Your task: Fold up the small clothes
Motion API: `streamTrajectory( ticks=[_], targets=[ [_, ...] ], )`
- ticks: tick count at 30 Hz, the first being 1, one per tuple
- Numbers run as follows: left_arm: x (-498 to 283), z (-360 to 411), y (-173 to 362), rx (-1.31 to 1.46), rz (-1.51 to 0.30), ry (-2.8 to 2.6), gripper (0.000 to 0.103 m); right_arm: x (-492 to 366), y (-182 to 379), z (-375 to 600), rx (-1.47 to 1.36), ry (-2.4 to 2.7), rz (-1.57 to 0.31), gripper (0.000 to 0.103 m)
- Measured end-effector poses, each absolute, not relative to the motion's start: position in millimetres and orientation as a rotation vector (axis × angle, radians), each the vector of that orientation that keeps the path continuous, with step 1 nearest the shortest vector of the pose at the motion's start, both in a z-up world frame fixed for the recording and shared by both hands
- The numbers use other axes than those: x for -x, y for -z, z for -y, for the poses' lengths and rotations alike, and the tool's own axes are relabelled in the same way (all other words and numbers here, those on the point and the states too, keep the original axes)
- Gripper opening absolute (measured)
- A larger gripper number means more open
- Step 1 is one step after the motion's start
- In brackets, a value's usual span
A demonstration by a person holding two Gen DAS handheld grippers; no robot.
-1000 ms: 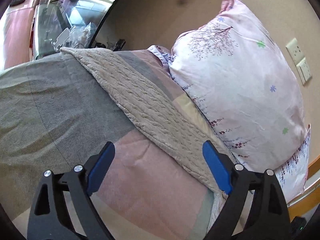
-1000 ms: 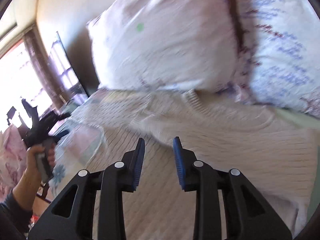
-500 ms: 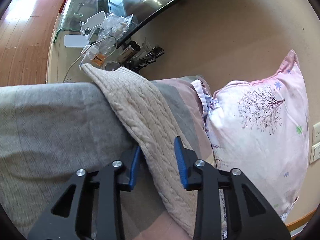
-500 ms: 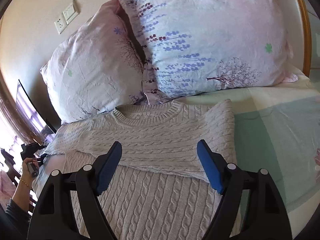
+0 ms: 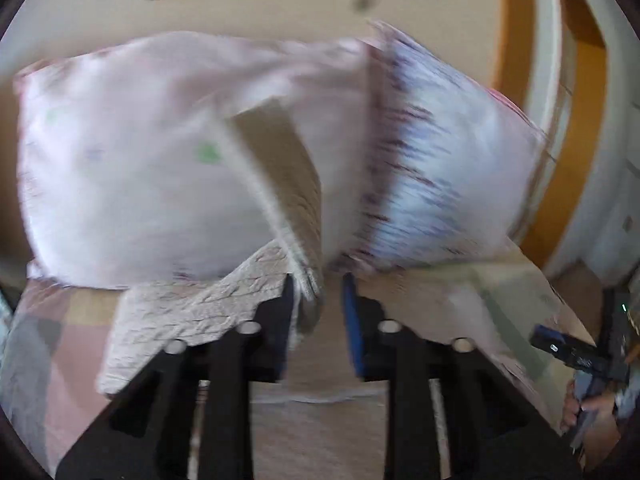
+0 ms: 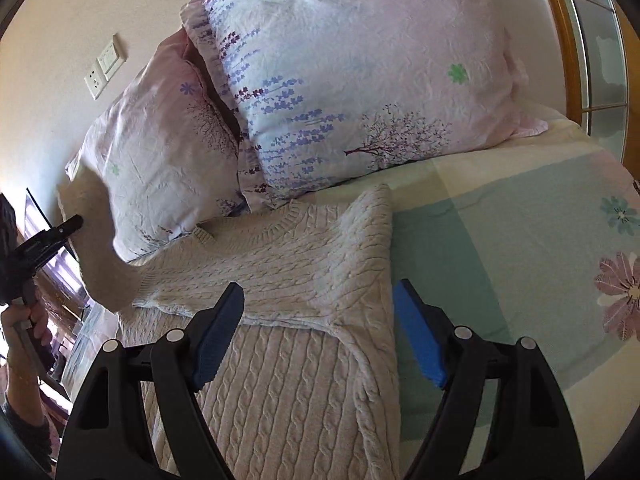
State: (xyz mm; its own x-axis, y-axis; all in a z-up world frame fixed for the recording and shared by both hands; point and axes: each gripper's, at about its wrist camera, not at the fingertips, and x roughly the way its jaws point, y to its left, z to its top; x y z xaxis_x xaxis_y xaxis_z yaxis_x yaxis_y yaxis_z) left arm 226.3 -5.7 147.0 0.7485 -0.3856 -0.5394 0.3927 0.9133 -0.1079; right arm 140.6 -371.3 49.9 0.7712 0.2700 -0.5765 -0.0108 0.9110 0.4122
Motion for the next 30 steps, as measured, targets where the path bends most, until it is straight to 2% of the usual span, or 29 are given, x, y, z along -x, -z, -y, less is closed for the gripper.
streamTrajectory(
  ticks=[1, 3, 5, 9, 11, 14, 18, 20, 23, 24, 25, 27, 30],
  targets=[
    [-227.1, 39.4, -132.3, -0.069, -0.624, 0.468, 0.075, -138.9, -46.6, 372.7, -0.409, -0.156, -0.692, 0.079],
    [-223.0, 84.3, -100.2, -0.19, -0.709, 0.51, 0.072, -131.7, -42.0, 377.0, -0.433, -0.161, -0.729, 0.079],
    [-213.7, 76.9, -86.7, -0.206, -0.741, 0.513, 0.071, -113.5, -40.5, 384.9, -0.452, -0.183, -0.753, 0.079],
    [-173.7, -22.1, -85.2, -0.049, -0.764, 0.433, 0.071, -68.7, -34.3, 405.1, -0.457, -0.171, -0.784, 0.078],
    [-153.7, -65.4, -80.6, 0.012, -0.789, 0.373, 0.071, -49.2, -22.0, 417.2, -0.539, -0.202, -0.819, 0.072],
    [-122.2, -117.5, -59.8, 0.122, -0.861, 0.323, 0.071, -29.1, -1.6, 421.9, -0.653, -0.255, -0.873, 0.057],
    [-87.8, -144.6, -23.3, 0.263, -0.944, 0.314, 0.068, -5.0, 10.4, 413.0, -0.689, -0.288, -0.893, 0.051],
    [-64.7, -149.3, -17.0, 0.288, -0.919, 0.321, 0.065, 5.6, 11.4, 406.9, -0.703, -0.326, -0.906, 0.037],
    [-37.9, -145.7, -13.9, 0.36, -0.928, 0.397, 0.05, 19.2, 23.3, 392.0, -0.761, -0.434, -0.957, 0.02],
    [-30.7, -142.1, -9.8, 0.388, -0.951, 0.429, 0.042, 23.9, 26.6, 387.3, -0.767, -0.459, -0.962, 0.017],
    [-23.7, -139.3, -9.3, 0.386, -0.94, 0.425, 0.042, 27.6, 29.6, 380.3, -0.774, -0.488, -0.974, 0.013],
    [-12.7, -132.8, -9.2, 0.374, -0.929, 0.428, 0.039, 32.2, 31.1, 370.3, -0.78, -0.517, -0.975, 0.013],
    [-9.4, -131.9, -2.9, 0.459, -0.954, 0.469, 0.026, 30.9, 24.8, 359.6, -0.775, -0.554, -0.95, 0.01]
  ],
)
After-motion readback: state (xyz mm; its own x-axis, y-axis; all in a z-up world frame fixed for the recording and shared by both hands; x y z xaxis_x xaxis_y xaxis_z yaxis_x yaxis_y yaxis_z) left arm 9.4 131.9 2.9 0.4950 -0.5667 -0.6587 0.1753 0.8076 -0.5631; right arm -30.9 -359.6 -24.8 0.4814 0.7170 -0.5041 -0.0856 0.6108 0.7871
